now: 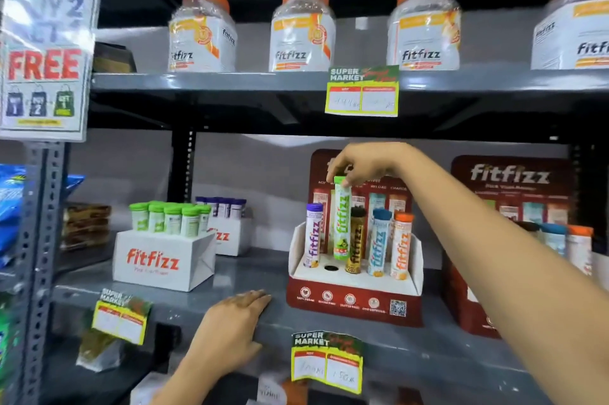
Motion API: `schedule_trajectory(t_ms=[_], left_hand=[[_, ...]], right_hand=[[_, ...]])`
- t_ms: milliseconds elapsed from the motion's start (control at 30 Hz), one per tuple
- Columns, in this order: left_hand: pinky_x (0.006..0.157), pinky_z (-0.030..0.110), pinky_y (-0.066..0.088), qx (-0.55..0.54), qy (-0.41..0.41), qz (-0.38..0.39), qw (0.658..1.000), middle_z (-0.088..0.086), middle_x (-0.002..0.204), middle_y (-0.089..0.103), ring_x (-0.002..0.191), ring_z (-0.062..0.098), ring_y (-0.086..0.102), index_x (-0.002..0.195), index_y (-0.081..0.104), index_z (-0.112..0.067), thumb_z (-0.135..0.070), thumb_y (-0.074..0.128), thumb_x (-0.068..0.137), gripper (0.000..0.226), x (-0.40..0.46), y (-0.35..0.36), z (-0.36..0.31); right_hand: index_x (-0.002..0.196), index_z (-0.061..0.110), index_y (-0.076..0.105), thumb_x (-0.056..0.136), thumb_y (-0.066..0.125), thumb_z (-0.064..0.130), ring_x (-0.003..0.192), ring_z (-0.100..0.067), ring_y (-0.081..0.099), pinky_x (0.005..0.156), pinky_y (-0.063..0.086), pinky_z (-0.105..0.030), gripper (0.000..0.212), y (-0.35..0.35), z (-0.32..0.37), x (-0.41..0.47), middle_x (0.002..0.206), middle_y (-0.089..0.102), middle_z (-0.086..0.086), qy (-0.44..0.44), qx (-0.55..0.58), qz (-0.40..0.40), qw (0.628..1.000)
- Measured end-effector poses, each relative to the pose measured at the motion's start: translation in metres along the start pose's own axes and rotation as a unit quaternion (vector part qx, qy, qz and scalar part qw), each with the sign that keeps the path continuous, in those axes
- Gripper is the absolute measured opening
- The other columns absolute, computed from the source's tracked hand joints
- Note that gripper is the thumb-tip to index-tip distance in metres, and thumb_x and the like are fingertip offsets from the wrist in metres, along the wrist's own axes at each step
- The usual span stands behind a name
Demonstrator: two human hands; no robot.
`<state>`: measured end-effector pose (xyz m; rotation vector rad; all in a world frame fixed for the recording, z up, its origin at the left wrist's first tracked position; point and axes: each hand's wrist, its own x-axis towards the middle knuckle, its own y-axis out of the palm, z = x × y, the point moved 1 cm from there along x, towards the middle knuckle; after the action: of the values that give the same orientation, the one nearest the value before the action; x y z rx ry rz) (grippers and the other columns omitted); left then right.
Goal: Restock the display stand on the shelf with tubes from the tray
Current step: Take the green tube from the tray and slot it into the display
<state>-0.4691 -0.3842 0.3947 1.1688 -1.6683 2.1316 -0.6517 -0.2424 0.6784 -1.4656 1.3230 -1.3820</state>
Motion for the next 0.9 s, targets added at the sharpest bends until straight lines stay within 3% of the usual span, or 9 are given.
schedule_trajectory(t_ms=[200, 333, 533, 733, 900], left_hand=[[0.067, 0.026, 0.059, 0.007, -0.016, -0.004, 1.000, -0.005, 0.100, 0.075, 0.086, 0.012, 0.071, 0.099, 0.074, -0.021, -0.038, 0.073, 0.031, 0.071, -0.001, -0.001, -0.002], [0.066, 0.026, 0.058, 0.002, -0.017, -0.006, 1.000, -0.005, 0.097, 0.076, 0.084, 0.011, 0.072, 0.097, 0.075, -0.022, -0.042, 0.075, 0.033, 0.067, -0.002, -0.003, -0.005], [0.065, 0.026, 0.059, 0.003, -0.019, -0.012, 1.000, -0.005, 0.096, 0.076, 0.083, 0.012, 0.072, 0.096, 0.075, -0.021, -0.045, 0.071, 0.037, 0.064, -0.002, -0.005, -0.006], [0.068, 0.028, 0.059, 0.005, -0.020, -0.016, 1.000, -0.004, 0.097, 0.076, 0.085, 0.012, 0.072, 0.097, 0.075, -0.020, -0.045, 0.074, 0.038, 0.063, -0.002, -0.004, -0.006], [0.070, 0.029, 0.059, -0.001, -0.025, -0.017, 1.000, -0.003, 0.098, 0.076, 0.088, 0.014, 0.071, 0.098, 0.075, -0.019, -0.035, 0.079, 0.031, 0.069, -0.003, -0.002, -0.005]], right_hand=[[0.116, 0.017, 0.067, 0.086, 0.063, 0.006, 0.097, -0.015, 0.062, 0.070, 0.047, -0.018, 0.033, 0.023, -0.007, 0.013, 0.120, 0.067, -0.007, 0.007, 0.080, 0.007, 0.997], [0.120, 0.021, 0.064, 0.086, 0.065, 0.012, 0.114, -0.019, 0.057, 0.085, 0.044, -0.028, 0.035, 0.032, -0.009, 0.022, 0.129, 0.059, -0.005, 0.012, 0.064, 0.008, 0.998], [0.127, 0.019, 0.060, 0.088, 0.063, 0.013, 0.117, -0.018, 0.053, 0.085, 0.038, -0.027, 0.040, 0.038, -0.012, 0.028, 0.133, 0.058, -0.003, 0.019, 0.074, 0.014, 0.997], [0.126, 0.018, 0.060, 0.088, 0.063, 0.011, 0.105, -0.011, 0.050, 0.084, 0.038, -0.026, 0.039, 0.035, -0.014, 0.026, 0.129, 0.059, -0.001, 0.004, 0.085, 0.029, 0.996], [0.123, 0.017, 0.062, 0.087, 0.063, 0.007, 0.105, -0.011, 0.053, 0.085, 0.040, -0.024, 0.037, 0.035, -0.010, 0.023, 0.114, 0.061, 0.004, -0.003, 0.110, 0.052, 0.993]])
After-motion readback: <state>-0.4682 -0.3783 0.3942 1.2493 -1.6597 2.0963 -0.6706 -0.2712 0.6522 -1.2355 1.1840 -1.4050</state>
